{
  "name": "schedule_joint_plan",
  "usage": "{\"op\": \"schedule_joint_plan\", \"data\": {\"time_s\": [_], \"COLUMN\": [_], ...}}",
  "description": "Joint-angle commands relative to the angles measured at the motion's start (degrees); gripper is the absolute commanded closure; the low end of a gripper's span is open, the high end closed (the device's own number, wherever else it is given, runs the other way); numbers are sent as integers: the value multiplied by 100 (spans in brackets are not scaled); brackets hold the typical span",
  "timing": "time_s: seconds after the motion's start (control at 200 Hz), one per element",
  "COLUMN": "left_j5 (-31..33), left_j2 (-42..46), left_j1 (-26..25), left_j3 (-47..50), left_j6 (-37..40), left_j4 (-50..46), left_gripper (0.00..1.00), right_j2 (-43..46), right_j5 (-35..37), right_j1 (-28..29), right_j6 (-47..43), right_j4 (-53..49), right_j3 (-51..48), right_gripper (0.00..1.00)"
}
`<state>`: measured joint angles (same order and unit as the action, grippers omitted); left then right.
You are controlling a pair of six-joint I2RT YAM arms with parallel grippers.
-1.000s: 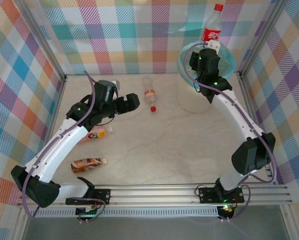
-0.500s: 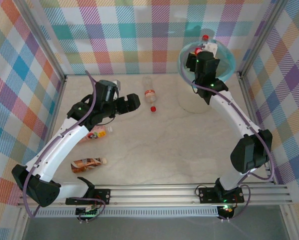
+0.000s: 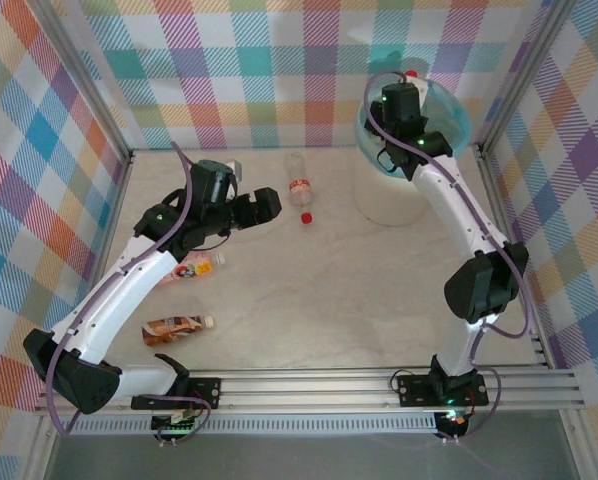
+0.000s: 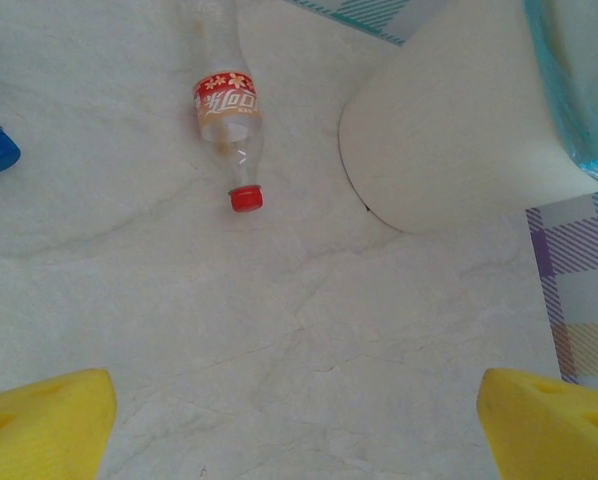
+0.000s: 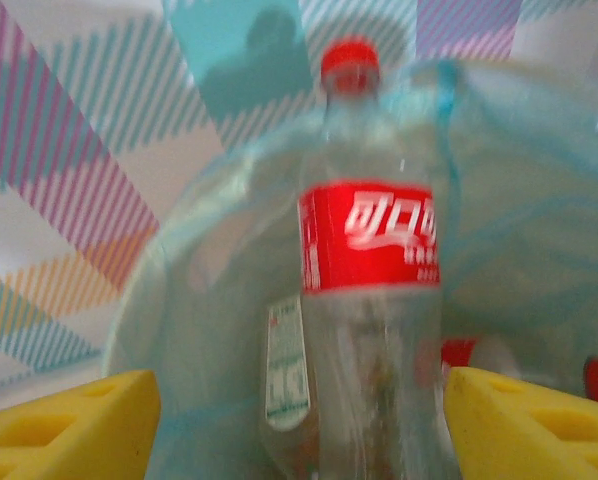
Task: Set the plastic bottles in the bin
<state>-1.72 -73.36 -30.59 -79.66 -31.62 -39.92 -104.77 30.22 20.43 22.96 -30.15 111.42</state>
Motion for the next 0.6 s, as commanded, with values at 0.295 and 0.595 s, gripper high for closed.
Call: {"op": "schedule_joint_plan", "data": {"time_s": [0.295,0.595], "left_j5": [351,888], "left_j2": [568,1156], "left_j1": [53,72], "left_j3": [-156,240], "left_j6": [558,565], "left_j4": [-456,-837], "left_gripper": [6,5], "right_j2": [-333,-343], "right_j5": [-1316,-872], "right_j1": [391,1499], "right_j6": [267,-693], "right_j4": [-1692,-1597], "right_j3": [1777,2631], "right_gripper": [32,28]}}
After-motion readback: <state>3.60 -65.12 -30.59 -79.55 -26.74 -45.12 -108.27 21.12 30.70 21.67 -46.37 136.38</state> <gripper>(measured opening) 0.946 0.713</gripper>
